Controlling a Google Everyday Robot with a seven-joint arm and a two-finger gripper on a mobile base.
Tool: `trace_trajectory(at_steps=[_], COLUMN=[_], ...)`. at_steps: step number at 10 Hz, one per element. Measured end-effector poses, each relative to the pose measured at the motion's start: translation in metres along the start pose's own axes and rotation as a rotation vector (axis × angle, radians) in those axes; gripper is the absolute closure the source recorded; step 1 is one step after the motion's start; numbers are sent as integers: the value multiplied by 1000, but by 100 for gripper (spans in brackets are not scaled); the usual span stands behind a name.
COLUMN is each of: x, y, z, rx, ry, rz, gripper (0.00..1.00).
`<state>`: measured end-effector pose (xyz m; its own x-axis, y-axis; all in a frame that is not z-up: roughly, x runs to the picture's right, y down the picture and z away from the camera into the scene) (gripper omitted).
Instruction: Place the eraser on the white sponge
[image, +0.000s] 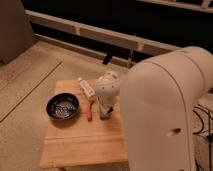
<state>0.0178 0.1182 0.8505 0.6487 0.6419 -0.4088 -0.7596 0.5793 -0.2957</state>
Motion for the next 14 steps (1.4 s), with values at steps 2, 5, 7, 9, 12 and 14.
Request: trace_trajectory(at_steps=[2,5,7,9,12,14], x=[-7,-17,-19,-17,-15,-15], y=[5,7,8,6,3,2], z=[8,13,15,17,18,18], rx=[-12,-33,-52,-61,-64,-67], ry=[24,36,48,63,78,81], rz=[-26,-38,-30,-18,-2,1], gripper=[100,90,68,46,34,34])
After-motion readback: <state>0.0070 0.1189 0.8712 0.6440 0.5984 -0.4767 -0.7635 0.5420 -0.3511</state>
